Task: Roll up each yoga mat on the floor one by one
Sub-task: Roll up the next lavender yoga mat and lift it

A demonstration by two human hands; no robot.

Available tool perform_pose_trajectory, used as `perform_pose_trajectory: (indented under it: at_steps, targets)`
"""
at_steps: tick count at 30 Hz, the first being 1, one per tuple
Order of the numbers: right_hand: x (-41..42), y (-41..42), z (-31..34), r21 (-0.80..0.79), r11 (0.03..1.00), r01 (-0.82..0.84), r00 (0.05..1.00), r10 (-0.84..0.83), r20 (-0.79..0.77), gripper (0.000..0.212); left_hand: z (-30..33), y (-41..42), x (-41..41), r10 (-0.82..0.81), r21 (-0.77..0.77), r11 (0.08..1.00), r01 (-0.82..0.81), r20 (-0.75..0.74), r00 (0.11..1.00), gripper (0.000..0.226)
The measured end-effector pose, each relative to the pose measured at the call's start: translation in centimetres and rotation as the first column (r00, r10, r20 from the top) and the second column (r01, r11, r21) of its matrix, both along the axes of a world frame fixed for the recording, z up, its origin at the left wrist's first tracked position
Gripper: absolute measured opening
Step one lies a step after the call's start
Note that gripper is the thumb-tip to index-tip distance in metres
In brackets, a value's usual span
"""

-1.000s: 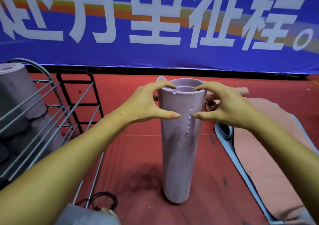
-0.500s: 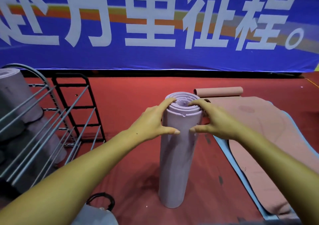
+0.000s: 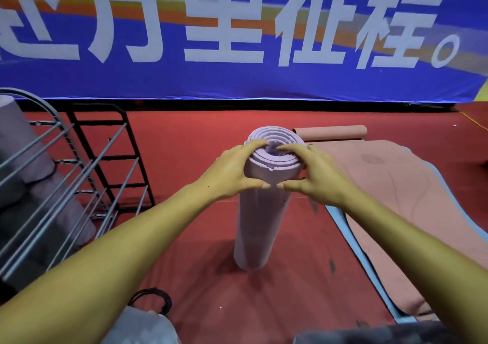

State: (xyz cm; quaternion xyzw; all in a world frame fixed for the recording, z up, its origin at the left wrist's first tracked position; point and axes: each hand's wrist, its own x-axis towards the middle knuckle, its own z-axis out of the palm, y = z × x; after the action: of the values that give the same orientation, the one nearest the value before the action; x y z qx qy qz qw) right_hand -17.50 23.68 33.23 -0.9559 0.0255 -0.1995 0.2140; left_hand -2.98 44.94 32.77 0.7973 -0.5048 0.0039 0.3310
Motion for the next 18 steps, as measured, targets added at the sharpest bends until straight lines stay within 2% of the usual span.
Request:
perform_pose_trajectory:
  at_steps: [3, 7, 9, 11, 13, 14, 15, 18]
  targets:
    - [-0.1, 0.2, 0.0, -0.007, 1.000, 0.024, 0.996, -0.024, 0.082, 0.070, -0.1, 0.2, 0.0, -0.005, -0.054, 0.999, 0.007, 0.046, 0.999, 0.080]
    - [-0.1, 1.9, -1.0, -0.002, 1.000, 0.011, 0.975, -0.010, 0.220, 0.069, -0.3, 0.9, -0.7, 0.056, -0.138, 0.990, -0.033, 0.163, 0.985, 0.064]
    - [0.3, 2.4, -1.1, 0.027, 0.999, -0.037, 0.967, 0.029, 0.253, 0.072, -0.3, 0.9, -0.9, 0.166, -0.158, 0.979, -0.130, 0.245, 0.955, 0.058]
    - [1.2, 3.1, -1.1, 0.172, 0.983, -0.068, 0.966, 0.023, 0.256, 0.088, -0.7, 0.6, -0.8, 0.251, -0.152, 0.963, -0.221, 0.228, 0.941, 0.051]
    - [2.4, 3.9, -1.0, 0.372, 0.928, -0.009, 0.983, -0.060, 0.172, 0.109, -2.1, 0.4, -0.5, 0.269, -0.092, 0.963, -0.254, 0.213, 0.939, 0.049]
    - [3.1, 4.0, -1.3, 0.421, 0.906, 0.050, 0.990, -0.101, 0.099, 0.111, -3.1, 0.3, -0.3, 0.250, -0.039, 0.968, -0.247, 0.232, 0.940, 0.050]
    - [3.6, 3.9, -2.0, 0.411, 0.905, 0.112, 0.991, -0.131, 0.018, 0.108, -4.2, 0.4, -0.2, 0.214, 0.026, 0.974, -0.227, 0.244, 0.946, 0.051]
    - [4.1, 2.8, -5.5, 0.244, 0.945, 0.217, 0.965, -0.171, -0.196, 0.098, -7.4, 1.4, -0.6, 0.080, 0.190, 0.974, -0.123, 0.218, 0.973, 0.055]
